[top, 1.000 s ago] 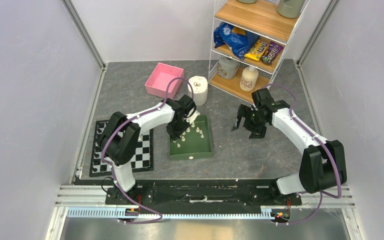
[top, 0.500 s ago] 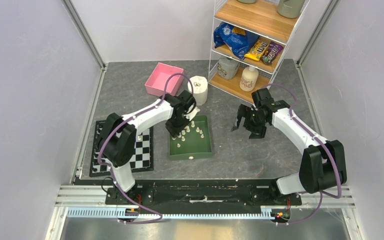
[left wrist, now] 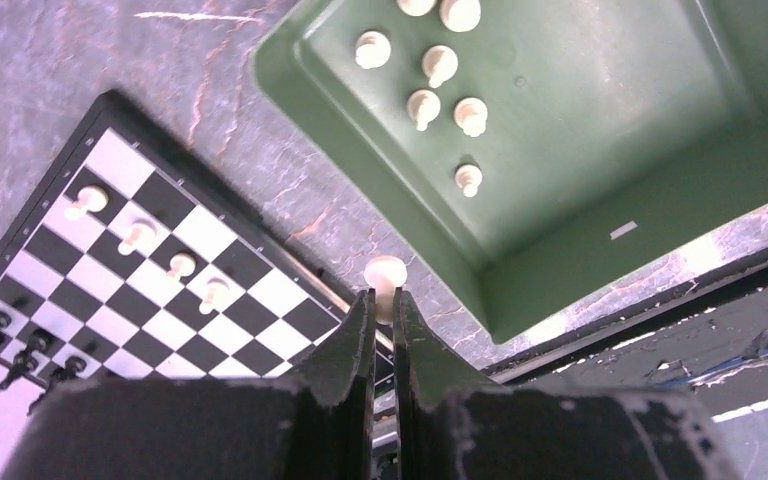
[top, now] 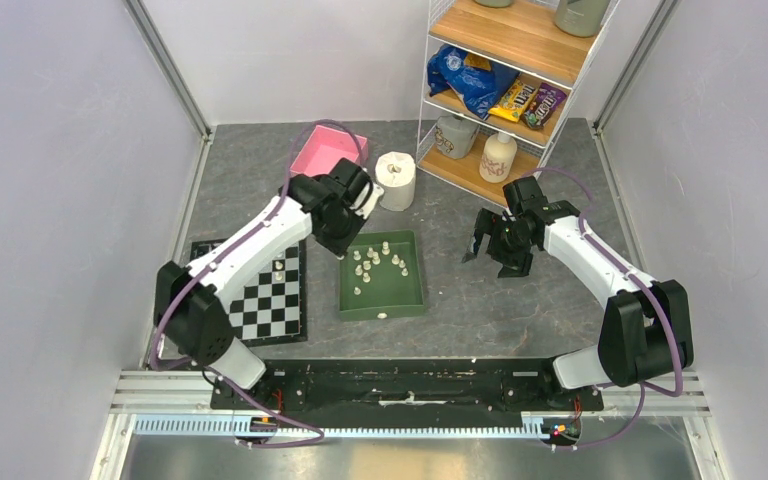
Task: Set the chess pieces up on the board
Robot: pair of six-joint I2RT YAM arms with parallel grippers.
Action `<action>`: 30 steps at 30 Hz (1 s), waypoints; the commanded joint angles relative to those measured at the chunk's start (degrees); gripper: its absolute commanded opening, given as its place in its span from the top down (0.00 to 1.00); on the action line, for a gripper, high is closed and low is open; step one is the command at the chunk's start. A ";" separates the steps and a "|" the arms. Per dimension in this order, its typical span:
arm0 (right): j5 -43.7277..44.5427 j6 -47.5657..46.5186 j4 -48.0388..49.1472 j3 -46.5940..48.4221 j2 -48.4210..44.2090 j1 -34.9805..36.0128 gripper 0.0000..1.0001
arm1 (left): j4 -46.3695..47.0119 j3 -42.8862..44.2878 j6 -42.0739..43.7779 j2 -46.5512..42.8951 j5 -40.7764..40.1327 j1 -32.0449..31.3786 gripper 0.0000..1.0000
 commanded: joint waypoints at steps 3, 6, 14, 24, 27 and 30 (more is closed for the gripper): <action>-0.56 -0.57 0.99 0.15 0.01 0.04 0.01 | -1.68 -4.32 -5.39 -5.69 -0.47 6.69 0.98; -0.40 -0.74 0.98 0.24 0.03 0.07 0.01 | -1.25 -7.85 -6.72 -8.65 -0.63 9.98 0.98; -1.09 -0.83 1.52 0.09 0.84 0.04 0.01 | -0.12 -16.05 -10.01 -11.59 -2.82 17.25 0.98; -1.07 -1.15 1.53 -0.01 1.14 -0.01 0.01 | 5.51 -20.21 -14.29 -12.12 -3.21 23.35 0.98; -0.98 -1.31 1.55 0.01 1.25 0.07 0.01 | 6.72 -21.21 -14.86 -11.37 -3.73 25.08 0.98; -1.14 -1.41 1.60 0.05 1.45 0.08 0.01 | 8.40 -21.66 -16.57 -10.68 -3.25 26.73 0.98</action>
